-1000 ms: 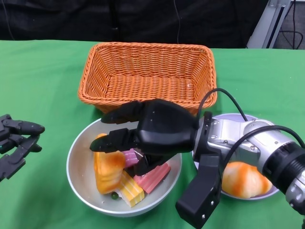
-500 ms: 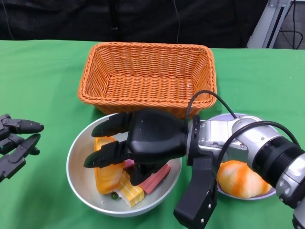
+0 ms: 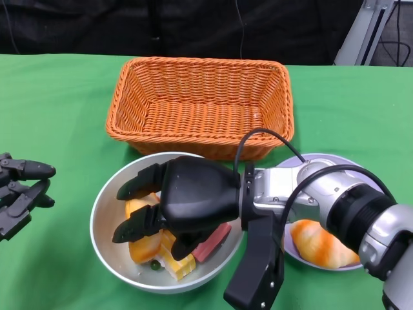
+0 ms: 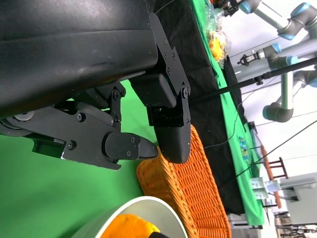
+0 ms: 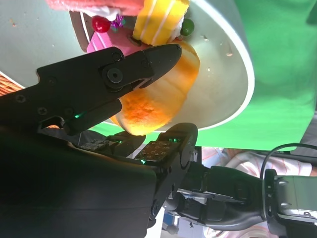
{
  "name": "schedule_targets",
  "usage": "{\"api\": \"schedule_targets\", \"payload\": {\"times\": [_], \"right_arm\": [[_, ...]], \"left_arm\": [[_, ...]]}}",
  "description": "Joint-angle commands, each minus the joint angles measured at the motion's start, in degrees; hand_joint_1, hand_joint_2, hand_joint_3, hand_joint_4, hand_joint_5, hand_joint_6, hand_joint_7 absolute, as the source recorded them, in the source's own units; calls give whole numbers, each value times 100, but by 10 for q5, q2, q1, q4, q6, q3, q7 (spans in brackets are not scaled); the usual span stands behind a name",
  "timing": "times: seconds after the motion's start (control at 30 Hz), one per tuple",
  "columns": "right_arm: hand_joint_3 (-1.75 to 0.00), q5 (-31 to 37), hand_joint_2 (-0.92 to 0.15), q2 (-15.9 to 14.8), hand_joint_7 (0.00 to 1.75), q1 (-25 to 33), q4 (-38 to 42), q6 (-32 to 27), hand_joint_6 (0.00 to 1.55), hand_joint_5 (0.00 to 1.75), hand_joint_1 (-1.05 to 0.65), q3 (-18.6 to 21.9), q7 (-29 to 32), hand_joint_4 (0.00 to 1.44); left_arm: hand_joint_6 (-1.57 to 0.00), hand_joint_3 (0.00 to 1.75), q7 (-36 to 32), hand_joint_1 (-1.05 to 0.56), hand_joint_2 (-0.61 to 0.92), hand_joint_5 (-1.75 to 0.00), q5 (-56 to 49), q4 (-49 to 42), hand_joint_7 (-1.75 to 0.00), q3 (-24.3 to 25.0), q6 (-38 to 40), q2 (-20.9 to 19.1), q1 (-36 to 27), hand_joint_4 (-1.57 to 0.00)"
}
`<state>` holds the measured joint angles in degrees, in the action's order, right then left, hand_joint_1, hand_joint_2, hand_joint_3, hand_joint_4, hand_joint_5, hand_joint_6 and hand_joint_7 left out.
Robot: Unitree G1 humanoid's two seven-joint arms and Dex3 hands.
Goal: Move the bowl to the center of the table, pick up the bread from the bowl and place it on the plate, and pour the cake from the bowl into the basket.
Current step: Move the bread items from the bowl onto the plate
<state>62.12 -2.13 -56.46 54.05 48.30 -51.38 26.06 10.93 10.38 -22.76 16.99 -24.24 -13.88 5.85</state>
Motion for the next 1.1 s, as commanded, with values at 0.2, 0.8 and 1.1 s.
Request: {"api": "schedule_targets", "payload": {"times": [0.2, 0.8, 1.1], "right_arm": [[0, 61, -83, 36, 2, -2, 53, -78, 103, 89, -39, -51, 144, 63], [0, 44, -84, 31, 7, -17, 71, -80, 119, 140, -34, -51, 316, 73], [0, -49, -87, -53, 4, 16, -71, -23, 117, 114, -34, 49, 245, 78]], "left_arm": [[-97, 24, 5, -11, 92, -116, -6, -23, -68, 1, -17, -14, 12, -86], [-97, 21, 8, -19, 92, -125, -20, -26, -70, -1, -30, -17, 9, -81], [-95, 25, 9, -15, 92, -123, -30, -31, -71, -3, -35, -23, 9, -81]]}}
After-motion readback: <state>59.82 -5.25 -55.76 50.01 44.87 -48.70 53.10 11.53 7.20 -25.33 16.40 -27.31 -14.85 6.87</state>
